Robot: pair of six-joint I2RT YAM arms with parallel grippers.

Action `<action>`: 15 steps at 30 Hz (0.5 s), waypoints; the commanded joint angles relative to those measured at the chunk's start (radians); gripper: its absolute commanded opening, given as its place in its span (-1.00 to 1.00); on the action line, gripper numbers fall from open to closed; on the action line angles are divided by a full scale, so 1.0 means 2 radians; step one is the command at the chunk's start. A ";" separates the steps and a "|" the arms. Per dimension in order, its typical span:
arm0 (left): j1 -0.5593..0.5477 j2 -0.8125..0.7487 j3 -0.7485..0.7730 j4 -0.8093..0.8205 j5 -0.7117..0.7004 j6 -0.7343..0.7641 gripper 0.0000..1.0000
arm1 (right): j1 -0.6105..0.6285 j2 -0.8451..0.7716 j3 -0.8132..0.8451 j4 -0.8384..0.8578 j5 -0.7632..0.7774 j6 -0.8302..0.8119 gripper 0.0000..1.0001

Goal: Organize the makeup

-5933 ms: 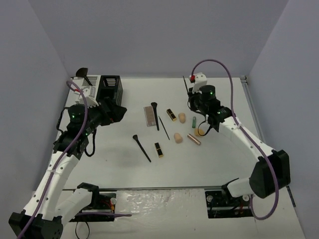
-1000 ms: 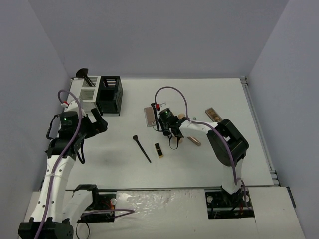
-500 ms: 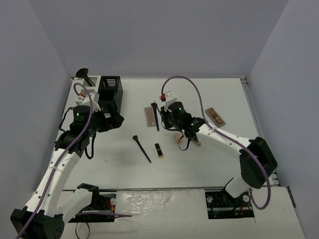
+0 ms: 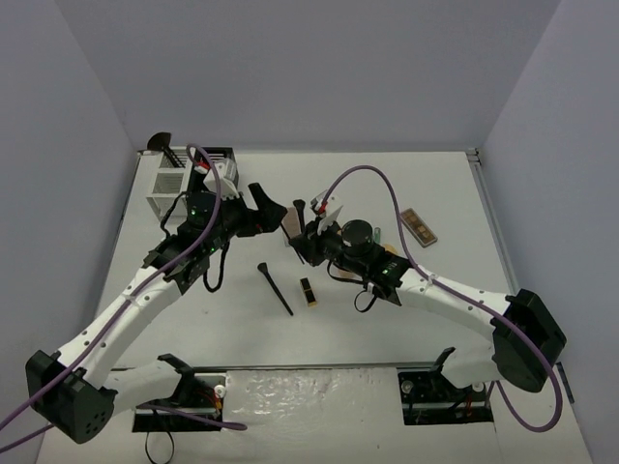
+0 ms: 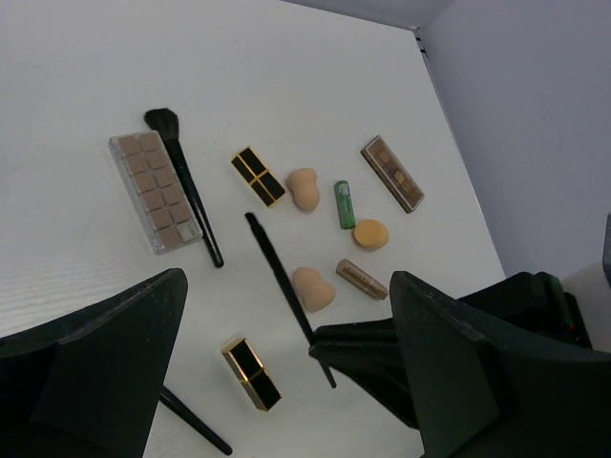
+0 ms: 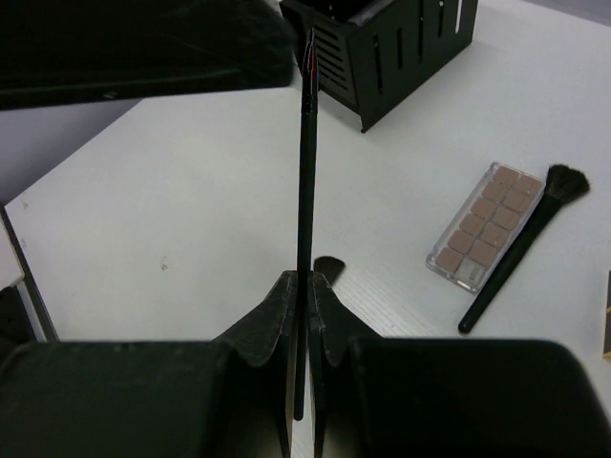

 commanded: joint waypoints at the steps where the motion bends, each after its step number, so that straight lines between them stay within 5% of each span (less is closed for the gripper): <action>1: -0.027 0.024 0.049 0.067 -0.044 -0.001 0.60 | 0.009 -0.021 0.004 0.090 -0.016 0.009 -1.00; 4: -0.041 0.041 0.059 0.062 -0.059 0.001 0.47 | 0.012 -0.021 0.002 0.097 -0.021 0.012 -1.00; 8: -0.048 0.050 0.061 0.065 -0.064 -0.005 0.05 | 0.013 -0.020 -0.001 0.102 -0.020 0.014 -1.00; 15: -0.058 0.048 0.052 0.079 -0.080 -0.009 -1.00 | 0.013 -0.018 -0.010 0.117 -0.013 0.017 -0.98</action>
